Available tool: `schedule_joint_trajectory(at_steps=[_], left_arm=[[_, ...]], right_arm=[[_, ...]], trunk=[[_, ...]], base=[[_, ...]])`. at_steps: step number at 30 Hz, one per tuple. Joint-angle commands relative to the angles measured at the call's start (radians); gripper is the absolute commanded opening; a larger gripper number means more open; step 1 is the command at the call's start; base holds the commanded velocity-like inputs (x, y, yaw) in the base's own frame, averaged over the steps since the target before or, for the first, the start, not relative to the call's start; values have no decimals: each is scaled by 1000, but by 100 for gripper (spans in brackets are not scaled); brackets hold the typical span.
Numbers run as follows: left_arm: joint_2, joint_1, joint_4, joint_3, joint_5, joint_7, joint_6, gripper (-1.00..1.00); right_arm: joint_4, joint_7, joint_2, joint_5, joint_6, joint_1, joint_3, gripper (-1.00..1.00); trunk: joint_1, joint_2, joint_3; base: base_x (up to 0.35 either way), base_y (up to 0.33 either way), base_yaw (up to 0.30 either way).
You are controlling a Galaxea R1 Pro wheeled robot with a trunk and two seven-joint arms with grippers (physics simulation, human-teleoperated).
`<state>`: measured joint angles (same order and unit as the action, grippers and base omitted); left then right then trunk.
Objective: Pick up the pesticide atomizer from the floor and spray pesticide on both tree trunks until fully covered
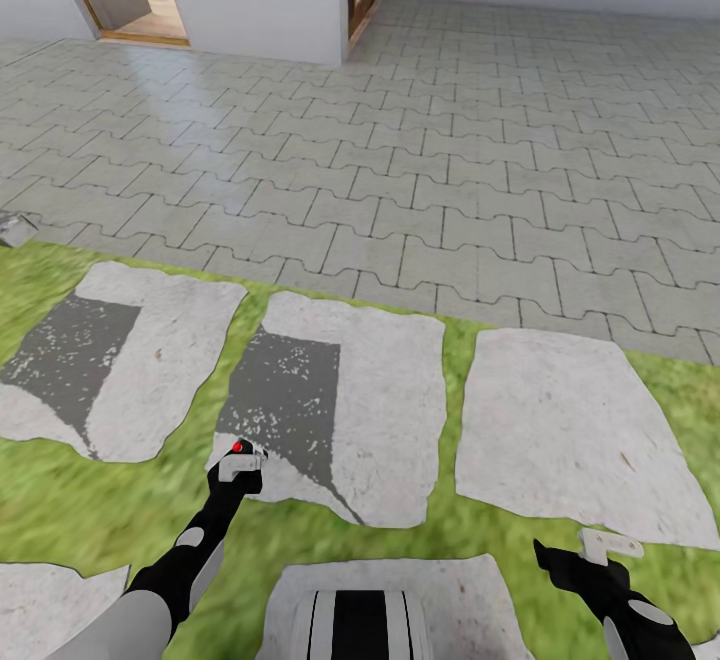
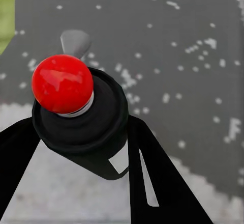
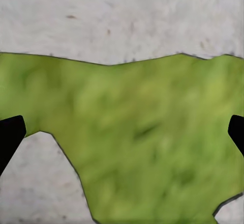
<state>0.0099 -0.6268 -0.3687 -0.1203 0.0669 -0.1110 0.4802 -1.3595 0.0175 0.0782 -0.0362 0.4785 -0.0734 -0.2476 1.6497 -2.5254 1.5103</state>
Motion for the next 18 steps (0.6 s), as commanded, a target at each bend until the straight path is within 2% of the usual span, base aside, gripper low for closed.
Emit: schedule_joint_trajectory(at_steps=[1, 5, 18], left_arm=[[-1, -1, 1, -9, 7, -7, 3, -100], [-1, -1, 1, -8, 7, -7, 3, -100], [-1, -1, 1, -9, 7, -7, 2, -100]], right_arm=[[-1, 2, 0, -4, 5, 0, -1, 100], [-1, 2, 0, -4, 5, 0, -1, 100], [-1, 2, 0, -4, 5, 0, 0, 100]], trunk=[[0, 0, 1], [0, 0, 1], [-6, 3, -50]], base=[[0, 0, 0], [0, 0, 0], [0, 0, 0]])
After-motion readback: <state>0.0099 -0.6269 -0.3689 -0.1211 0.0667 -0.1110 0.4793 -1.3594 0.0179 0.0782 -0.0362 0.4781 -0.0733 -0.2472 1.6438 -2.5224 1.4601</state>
